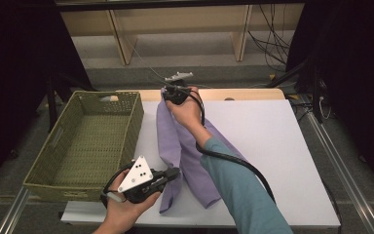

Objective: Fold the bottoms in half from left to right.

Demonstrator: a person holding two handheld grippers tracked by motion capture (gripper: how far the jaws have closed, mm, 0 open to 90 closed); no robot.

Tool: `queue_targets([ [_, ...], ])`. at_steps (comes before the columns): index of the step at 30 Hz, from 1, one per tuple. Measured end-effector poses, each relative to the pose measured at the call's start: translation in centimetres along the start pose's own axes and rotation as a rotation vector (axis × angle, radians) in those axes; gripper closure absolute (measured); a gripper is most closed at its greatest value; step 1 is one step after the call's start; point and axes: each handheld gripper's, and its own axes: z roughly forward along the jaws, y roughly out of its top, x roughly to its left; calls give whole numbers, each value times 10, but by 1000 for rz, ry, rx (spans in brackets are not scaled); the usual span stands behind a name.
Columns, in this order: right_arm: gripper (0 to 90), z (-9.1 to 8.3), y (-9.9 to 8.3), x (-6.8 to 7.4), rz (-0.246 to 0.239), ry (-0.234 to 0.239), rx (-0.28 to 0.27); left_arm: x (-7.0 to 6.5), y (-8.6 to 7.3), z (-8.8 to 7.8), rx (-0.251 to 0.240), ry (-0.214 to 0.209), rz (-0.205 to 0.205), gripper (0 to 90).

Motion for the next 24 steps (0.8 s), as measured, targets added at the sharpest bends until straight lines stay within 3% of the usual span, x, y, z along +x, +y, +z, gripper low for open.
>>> queue_targets([
  [24, 869, 0, -3, -13, 14, -26, 3, -5, 1, 23, 17, -39, 7, 888],
])
